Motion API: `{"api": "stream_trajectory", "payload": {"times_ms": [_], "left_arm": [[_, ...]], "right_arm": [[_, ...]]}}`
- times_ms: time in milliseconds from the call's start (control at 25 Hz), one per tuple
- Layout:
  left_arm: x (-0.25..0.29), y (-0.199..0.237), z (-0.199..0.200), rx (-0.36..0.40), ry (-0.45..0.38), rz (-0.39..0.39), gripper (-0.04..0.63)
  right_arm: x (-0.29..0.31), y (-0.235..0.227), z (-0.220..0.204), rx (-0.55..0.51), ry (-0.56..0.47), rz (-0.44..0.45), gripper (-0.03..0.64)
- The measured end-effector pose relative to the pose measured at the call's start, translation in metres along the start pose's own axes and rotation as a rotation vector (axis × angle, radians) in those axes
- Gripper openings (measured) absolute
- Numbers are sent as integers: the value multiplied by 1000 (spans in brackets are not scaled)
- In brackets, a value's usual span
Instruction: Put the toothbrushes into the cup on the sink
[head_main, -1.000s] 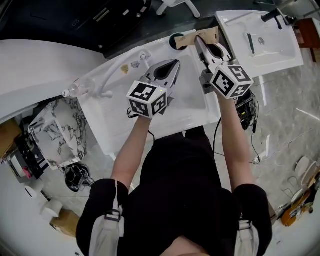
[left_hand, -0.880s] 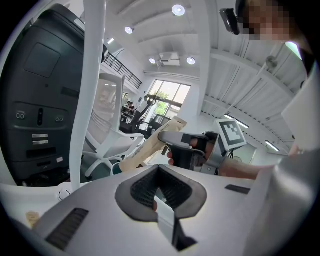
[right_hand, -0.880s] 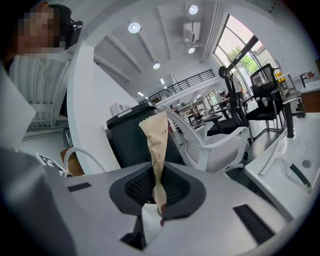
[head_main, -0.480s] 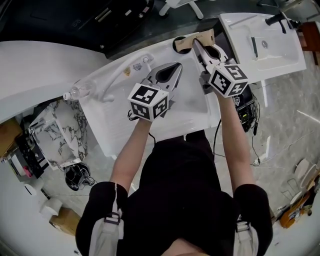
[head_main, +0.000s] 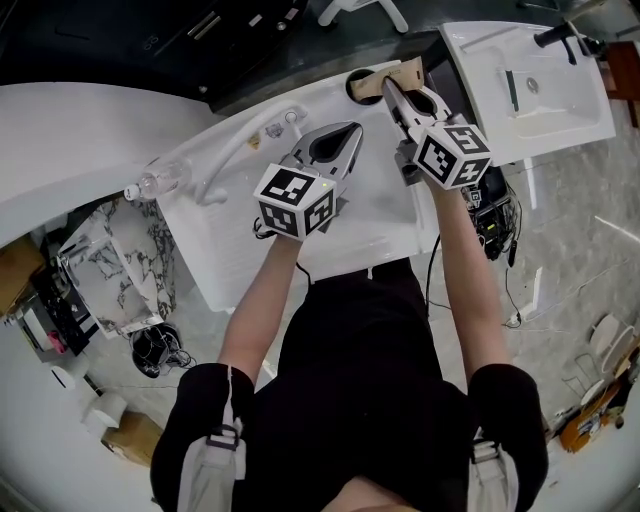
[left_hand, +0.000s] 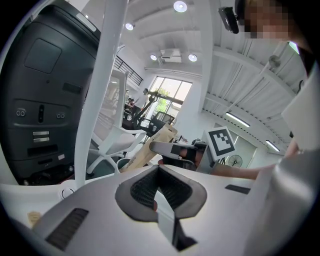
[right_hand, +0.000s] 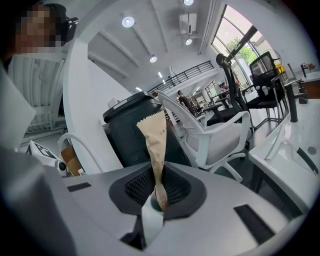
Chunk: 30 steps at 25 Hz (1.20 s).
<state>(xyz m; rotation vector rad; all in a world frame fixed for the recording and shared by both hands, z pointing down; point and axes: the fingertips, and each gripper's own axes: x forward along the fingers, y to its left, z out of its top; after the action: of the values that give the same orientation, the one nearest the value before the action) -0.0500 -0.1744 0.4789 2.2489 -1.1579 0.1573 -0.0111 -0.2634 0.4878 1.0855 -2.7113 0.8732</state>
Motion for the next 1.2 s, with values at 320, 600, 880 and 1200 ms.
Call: {"api": "stream_trajectory", "payload": {"times_ms": [320,600,880,1200], "left_arm": [[3,-2,-3,-7,14,-1,9],[6,-2,-4,-17,14,2,9],[5,1,-3,-21,13,4,9],[5,2,-5,-20,18,3,9]], "right_arm": [[7,-2,-12,11,22,3,54],[12,-4,-24,-8,63,-5,54],[18,-5,-33,-32,102,-19,55],[22,-9,-42,-38,131,-30,60]]}}
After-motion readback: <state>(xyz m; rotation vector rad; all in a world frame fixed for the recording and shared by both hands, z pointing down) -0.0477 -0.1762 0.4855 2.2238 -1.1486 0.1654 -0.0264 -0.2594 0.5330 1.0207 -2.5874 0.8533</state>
